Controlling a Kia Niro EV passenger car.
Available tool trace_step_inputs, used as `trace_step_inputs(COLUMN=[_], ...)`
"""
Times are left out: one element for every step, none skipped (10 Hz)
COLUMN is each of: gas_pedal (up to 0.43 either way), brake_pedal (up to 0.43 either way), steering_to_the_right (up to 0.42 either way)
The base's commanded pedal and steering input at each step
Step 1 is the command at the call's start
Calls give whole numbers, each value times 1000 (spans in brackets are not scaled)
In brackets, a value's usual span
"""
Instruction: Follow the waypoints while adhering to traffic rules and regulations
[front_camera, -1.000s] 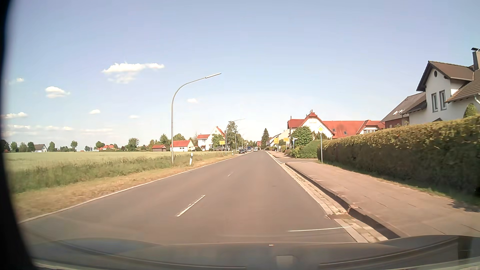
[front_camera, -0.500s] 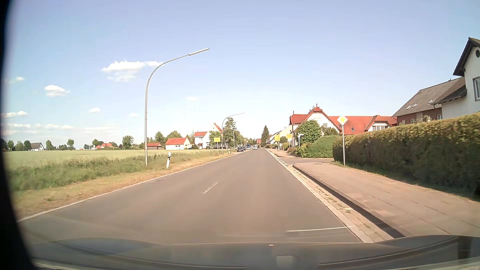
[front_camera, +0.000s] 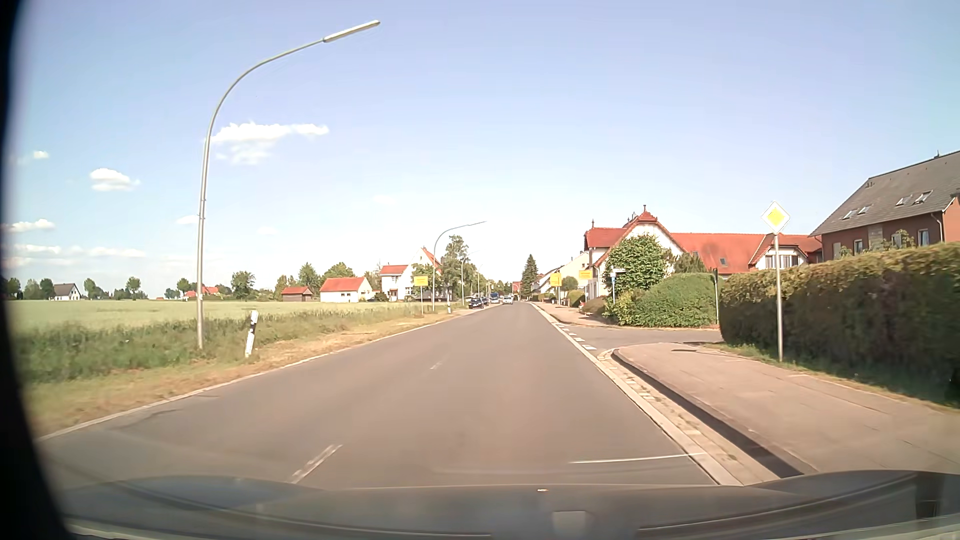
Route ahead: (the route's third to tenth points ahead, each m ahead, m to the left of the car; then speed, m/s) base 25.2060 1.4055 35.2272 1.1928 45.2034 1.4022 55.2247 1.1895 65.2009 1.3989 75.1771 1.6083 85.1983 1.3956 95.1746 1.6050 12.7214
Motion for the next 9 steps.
trace_step_inputs(gas_pedal=[157,157,157,157,157,157,157,157,157], brake_pedal=[6,6,6,6,6,6,6,6,6], steering_to_the_right=[4,4,5,6,6,5,5,5,5])
